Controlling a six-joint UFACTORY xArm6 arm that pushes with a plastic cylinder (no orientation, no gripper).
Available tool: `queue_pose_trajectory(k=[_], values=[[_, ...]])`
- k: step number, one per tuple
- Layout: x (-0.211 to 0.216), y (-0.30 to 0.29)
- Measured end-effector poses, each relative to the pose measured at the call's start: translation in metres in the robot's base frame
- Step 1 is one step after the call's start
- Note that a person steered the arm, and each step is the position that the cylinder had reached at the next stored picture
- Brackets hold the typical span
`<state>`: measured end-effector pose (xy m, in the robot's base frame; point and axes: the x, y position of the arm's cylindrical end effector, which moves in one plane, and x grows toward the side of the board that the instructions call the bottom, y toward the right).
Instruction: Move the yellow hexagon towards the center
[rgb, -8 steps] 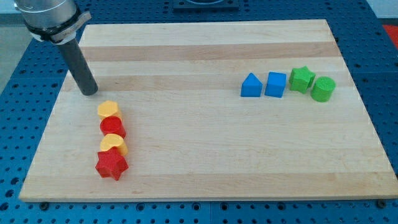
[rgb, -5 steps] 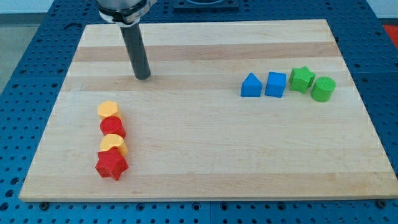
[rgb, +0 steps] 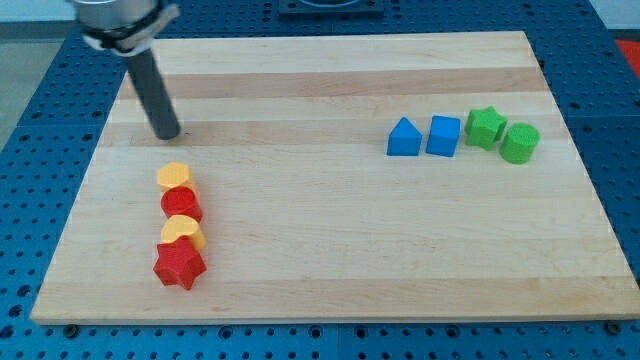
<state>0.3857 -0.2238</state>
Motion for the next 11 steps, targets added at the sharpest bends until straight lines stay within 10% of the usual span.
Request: queue_pose_trajectory(k=[2, 11], values=[[0.065, 0.001], [0.089, 0.021]])
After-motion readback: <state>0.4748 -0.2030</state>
